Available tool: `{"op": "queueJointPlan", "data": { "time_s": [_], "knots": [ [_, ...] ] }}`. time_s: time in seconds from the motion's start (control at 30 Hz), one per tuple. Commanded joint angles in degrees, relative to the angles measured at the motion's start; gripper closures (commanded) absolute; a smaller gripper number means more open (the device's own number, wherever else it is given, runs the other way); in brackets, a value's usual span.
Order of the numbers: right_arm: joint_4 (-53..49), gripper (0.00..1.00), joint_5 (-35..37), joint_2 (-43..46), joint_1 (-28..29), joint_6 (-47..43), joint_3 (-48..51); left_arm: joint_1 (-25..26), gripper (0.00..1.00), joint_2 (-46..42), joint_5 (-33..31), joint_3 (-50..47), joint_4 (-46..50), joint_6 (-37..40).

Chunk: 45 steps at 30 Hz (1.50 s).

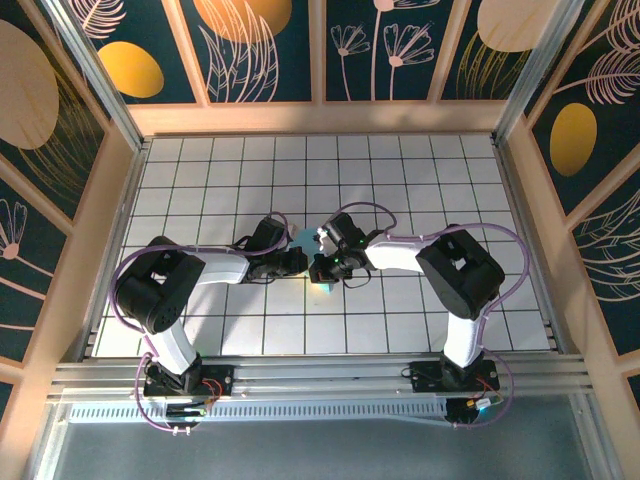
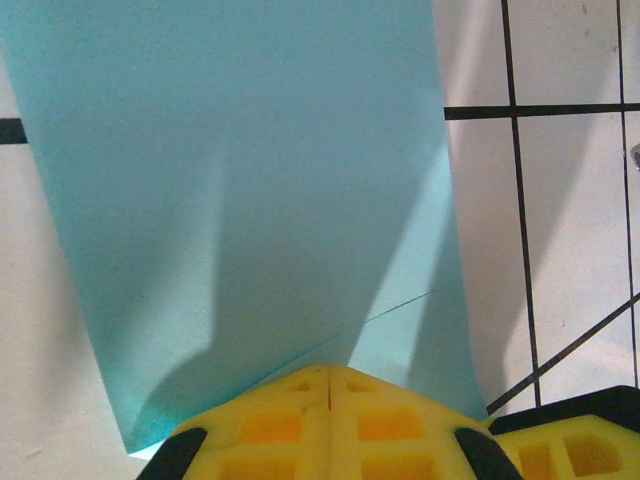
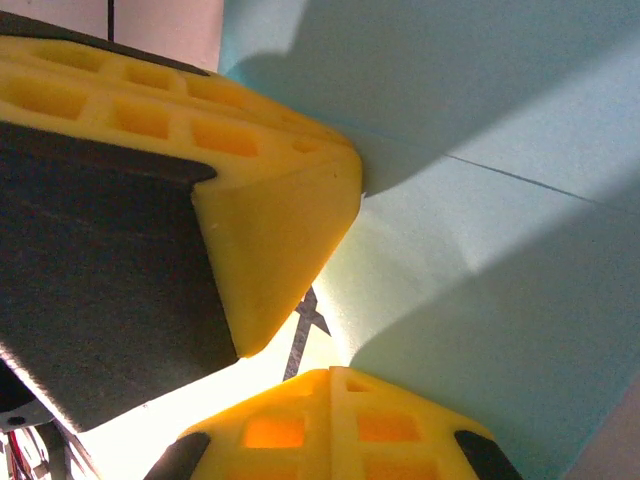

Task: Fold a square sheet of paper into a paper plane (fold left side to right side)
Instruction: Third fold the triangle at the center of the table.

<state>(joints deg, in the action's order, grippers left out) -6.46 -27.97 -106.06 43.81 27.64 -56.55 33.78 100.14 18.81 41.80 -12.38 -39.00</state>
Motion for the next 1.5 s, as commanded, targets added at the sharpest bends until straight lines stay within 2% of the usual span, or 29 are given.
{"op": "queueJointPlan", "data": {
  "time_s": [0.0, 0.37, 1.47],
  "knots": [
    [-2.36, 1.00, 0.02, -1.51, -0.39, 0.85, -0.91, -0.12, 1.00, 0.81, -4.64, -1.24, 5.17, 1.08],
    [-6.10, 1.00, -0.51, -0.74, -0.48, 0.58, 2.68, -0.07, 1.00, 1.30, -5.96, -1.35, 5.72, 1.26],
    [-10.50, 1.00, 0.17, 9.08, -1.37, 1.49, 12.45, -0.13, 1.00, 2.31, -5.71, -0.04, 6.06, 1.73]
  ]
}}
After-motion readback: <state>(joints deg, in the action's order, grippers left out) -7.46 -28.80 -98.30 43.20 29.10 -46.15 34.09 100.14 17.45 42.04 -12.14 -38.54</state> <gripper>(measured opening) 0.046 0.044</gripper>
